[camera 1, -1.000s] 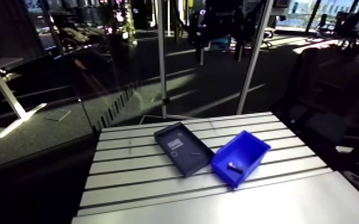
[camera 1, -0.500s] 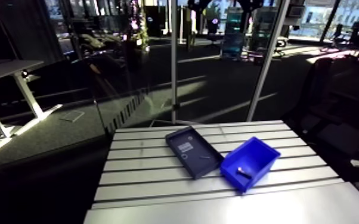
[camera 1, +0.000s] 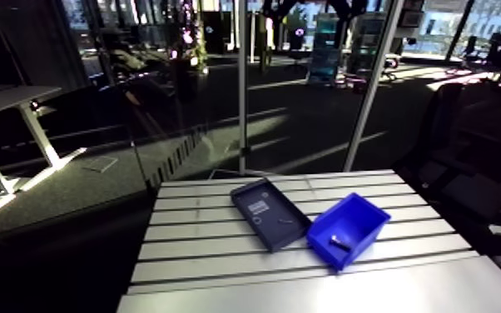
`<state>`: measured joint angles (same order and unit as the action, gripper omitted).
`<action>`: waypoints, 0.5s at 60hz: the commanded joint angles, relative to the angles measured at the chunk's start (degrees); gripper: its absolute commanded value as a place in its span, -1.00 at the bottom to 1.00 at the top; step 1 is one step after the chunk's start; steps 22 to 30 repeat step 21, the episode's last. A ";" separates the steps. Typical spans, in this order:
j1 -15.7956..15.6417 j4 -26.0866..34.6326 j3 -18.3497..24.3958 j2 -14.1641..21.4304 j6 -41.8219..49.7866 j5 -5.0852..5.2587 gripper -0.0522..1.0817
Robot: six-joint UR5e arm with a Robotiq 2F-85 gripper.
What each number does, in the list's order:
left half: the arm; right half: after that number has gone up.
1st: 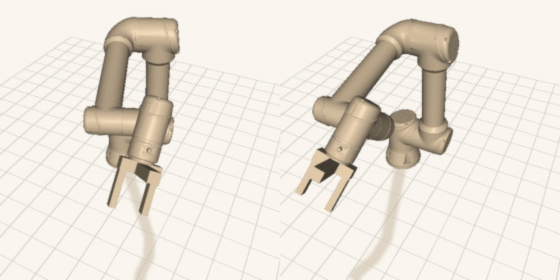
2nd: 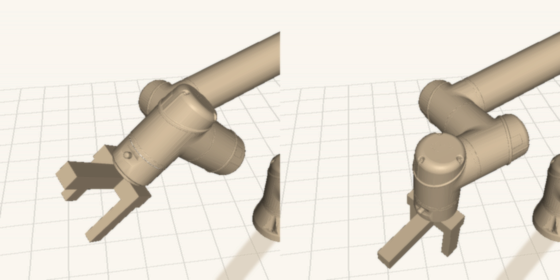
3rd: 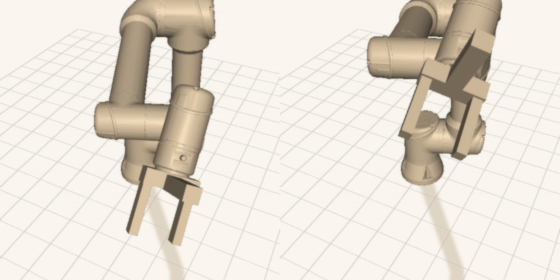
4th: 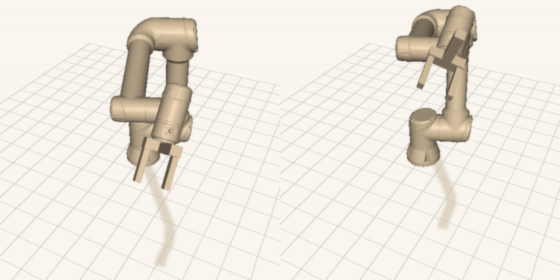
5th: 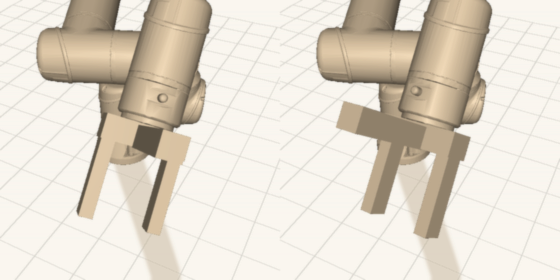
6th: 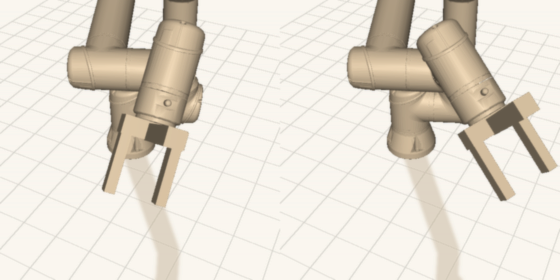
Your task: Pick up the M10 bolt from the tray and put it into the blue bin.
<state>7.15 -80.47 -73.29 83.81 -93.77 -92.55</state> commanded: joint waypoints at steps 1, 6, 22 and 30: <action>0.05 -0.60 -0.81 -0.01 0.04 0.04 -0.90; 0.05 -0.85 -1.15 -0.01 0.04 0.14 -0.90; 0.05 -0.95 -1.63 -0.01 0.04 0.13 -0.90; 0.05 -0.95 -1.63 -0.01 0.04 0.13 -0.90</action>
